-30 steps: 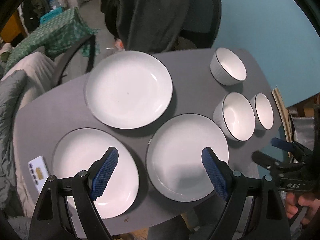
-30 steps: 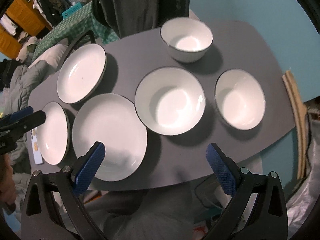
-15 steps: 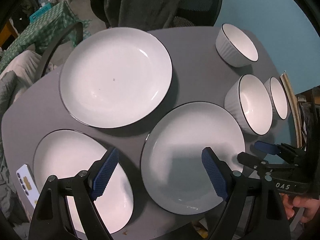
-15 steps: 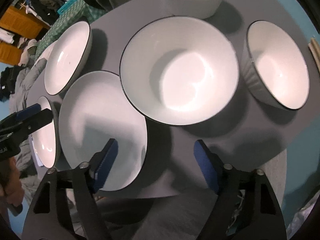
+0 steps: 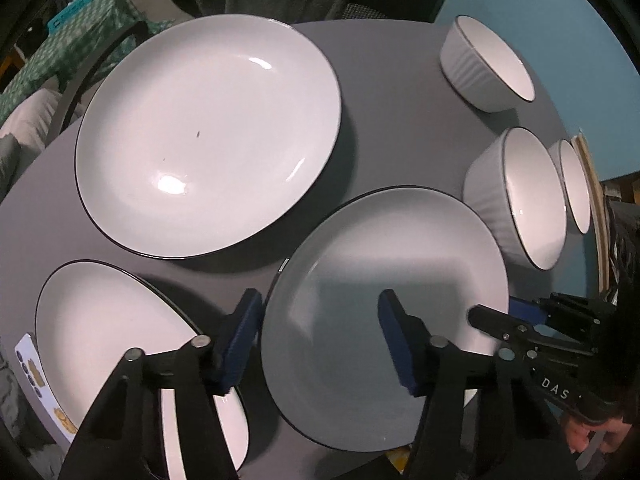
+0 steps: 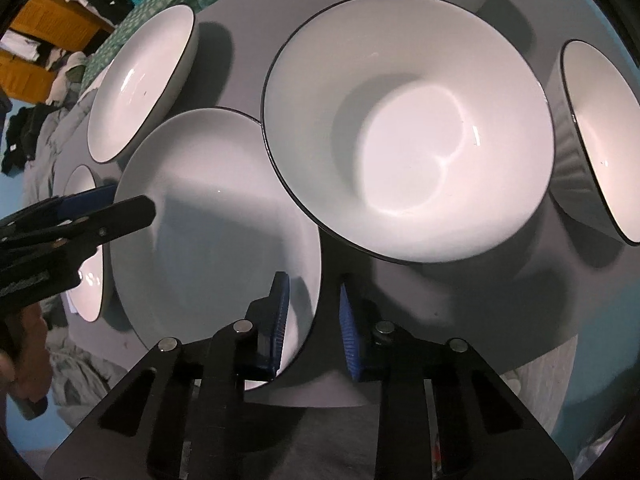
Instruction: Organize plates and bowls
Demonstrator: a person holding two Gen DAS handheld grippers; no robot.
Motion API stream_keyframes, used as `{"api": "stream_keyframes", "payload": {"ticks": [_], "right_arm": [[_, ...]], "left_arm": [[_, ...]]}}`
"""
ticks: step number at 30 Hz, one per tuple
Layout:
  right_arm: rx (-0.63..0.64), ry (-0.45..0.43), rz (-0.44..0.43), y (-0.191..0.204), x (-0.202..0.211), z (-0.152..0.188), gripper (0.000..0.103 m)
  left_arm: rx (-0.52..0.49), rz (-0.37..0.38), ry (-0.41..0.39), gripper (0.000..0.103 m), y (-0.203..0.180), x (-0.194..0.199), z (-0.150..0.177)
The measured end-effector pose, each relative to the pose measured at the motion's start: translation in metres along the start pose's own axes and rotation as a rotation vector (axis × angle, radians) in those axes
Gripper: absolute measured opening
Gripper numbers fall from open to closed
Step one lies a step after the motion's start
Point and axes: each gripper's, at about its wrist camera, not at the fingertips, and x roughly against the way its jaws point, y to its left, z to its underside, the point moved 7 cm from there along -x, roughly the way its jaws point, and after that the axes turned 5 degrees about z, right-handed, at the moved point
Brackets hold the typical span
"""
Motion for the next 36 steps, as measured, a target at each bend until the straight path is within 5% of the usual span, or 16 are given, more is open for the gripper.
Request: {"api": "stream_keyframes", "payload": {"ticks": [17, 24, 36], "right_arm": [[-0.013, 0.018, -0.029, -0.027, 0.005, 0.017, 0.020], [-0.008, 0.009, -0.026, -0.030, 0.007, 0.022, 0.020], [-0.015, -0.002, -0.015, 0.025, -0.009, -0.006, 0.020]], "left_arm": [[0.166, 0.076, 0.014, 0.023, 0.029, -0.003, 0.008], [0.153, 0.085, 0.009, 0.018, 0.032, 0.009, 0.021], [0.165, 0.179, -0.059, 0.016, 0.051, 0.051, 0.029]]}}
